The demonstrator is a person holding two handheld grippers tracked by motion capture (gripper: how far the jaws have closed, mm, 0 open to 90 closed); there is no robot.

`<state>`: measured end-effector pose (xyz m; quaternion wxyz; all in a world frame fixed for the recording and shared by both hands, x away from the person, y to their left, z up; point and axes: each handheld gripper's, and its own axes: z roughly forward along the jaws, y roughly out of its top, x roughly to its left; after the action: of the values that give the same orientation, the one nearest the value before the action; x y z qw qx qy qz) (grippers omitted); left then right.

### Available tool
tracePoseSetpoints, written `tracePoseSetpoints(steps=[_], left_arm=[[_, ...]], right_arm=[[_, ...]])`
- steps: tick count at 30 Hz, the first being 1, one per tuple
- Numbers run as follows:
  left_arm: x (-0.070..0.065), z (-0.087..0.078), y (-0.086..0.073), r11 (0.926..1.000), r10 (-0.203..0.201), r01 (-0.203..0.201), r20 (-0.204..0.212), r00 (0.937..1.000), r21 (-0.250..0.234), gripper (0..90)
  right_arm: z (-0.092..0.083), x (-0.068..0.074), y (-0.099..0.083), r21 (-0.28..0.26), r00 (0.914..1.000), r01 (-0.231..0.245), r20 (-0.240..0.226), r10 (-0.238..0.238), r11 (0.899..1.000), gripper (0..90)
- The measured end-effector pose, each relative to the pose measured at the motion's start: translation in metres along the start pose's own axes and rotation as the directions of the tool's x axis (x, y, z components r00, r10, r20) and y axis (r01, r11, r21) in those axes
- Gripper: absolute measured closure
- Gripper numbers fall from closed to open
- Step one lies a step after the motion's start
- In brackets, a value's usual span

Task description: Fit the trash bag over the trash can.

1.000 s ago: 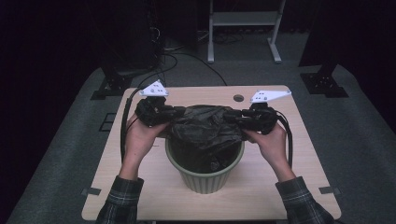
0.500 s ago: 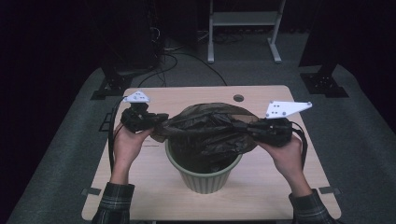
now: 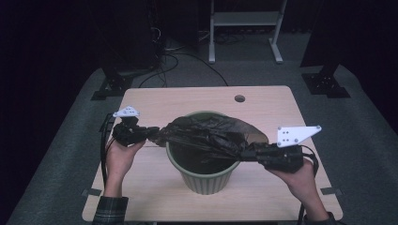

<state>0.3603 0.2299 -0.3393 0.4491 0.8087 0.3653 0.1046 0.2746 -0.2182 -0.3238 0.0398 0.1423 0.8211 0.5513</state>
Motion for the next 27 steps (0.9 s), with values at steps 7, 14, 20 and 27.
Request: tracePoseSetpoints(steps=[7, 14, 20, 27], left_arm=[[-0.006, 0.000, -0.003, 0.9999, 0.012, -0.012, 0.015, 0.9998, 0.004, 90.0], [-0.011, 0.000, -0.002, 0.9998, 0.022, -0.022, 0.030, 0.9993, -0.001, 90.0], [-0.013, 0.003, 0.000, 0.9996, 0.028, -0.028, 0.042, 0.9987, -0.004, 90.0], [-0.015, 0.007, 0.001, 0.9993, 0.037, -0.037, 0.044, 0.9983, -0.001, 90.0]], right_arm=[[0.013, 0.028, -0.019, 0.060, 0.9973, 0.008, -0.073, -0.004, 0.998, 89.9], [0.037, 0.039, -0.040, 0.097, 0.9905, -0.011, -0.135, 0.024, 0.995, 89.9], [0.055, 0.043, -0.054, 0.133, 0.9842, -0.024, -0.171, 0.047, 0.991, 90.0], [0.075, 0.049, -0.072, 0.222, 0.9864, -0.026, -0.153, 0.061, 0.975, 90.0]])
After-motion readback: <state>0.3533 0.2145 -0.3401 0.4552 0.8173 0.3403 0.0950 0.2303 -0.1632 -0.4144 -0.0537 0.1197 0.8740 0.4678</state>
